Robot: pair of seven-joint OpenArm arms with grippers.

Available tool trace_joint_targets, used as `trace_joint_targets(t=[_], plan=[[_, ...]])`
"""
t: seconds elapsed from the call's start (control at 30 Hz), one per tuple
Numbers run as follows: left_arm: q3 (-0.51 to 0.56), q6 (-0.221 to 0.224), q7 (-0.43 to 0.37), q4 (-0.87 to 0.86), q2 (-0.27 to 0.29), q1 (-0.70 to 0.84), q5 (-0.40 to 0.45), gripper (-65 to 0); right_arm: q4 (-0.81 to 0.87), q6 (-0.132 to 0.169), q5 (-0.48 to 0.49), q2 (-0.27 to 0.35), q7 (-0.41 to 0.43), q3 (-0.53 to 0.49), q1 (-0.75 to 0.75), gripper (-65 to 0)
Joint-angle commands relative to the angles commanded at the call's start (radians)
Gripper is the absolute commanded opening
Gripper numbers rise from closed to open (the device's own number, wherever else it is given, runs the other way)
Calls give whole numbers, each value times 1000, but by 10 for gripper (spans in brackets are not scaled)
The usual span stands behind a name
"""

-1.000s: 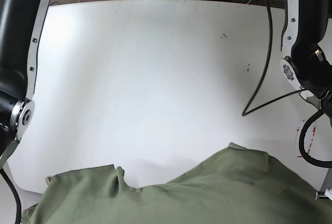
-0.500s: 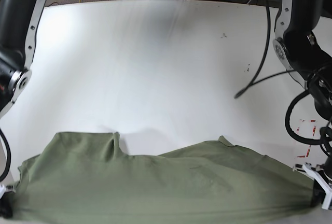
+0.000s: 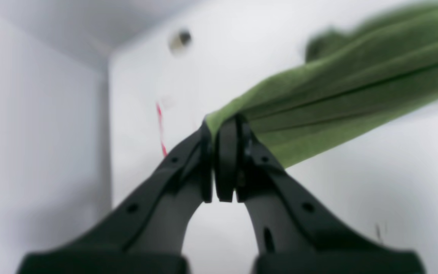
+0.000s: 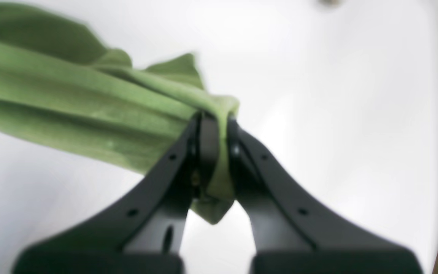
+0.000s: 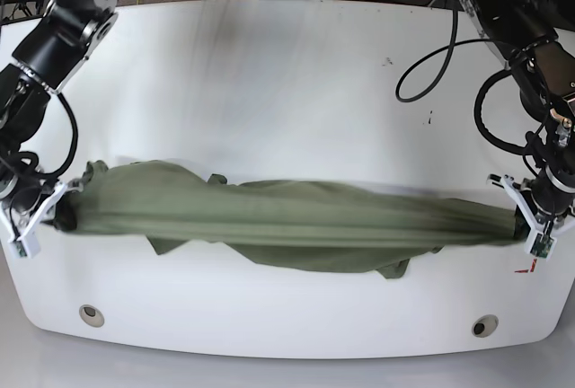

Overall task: Fold the T-shirt properly
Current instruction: 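Lay the shirt down, dragging the held edge away with both grippers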

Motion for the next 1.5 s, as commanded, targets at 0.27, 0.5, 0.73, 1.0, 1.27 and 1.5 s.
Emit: trace_joint_targets(t=[0.27,0.5,0.73,1.0,1.27,1.5], plan=[[-35,0,5,15,0,181,2,-650,100,0,-2,-89,0,2,-163,-650],[-35,0,5,55,0,344,2,-650,169,0,8,-114,0,2,-290,-650],[-38,0,-2,48,-28,436,6,-650,224,0,8,-110,0,2,-400,-650],[-38,0,-3,15,-51,473,8,-650,229,0,8,-114,0,-2,-522,-650],[-38,0,-3,5,-54,474,9,-650,222,0,0,-115,0,-5,-589,-650],[-37,0,-3,3,-72,482,9,-650,222,0,-2,-115,0,-5,-617,-645]])
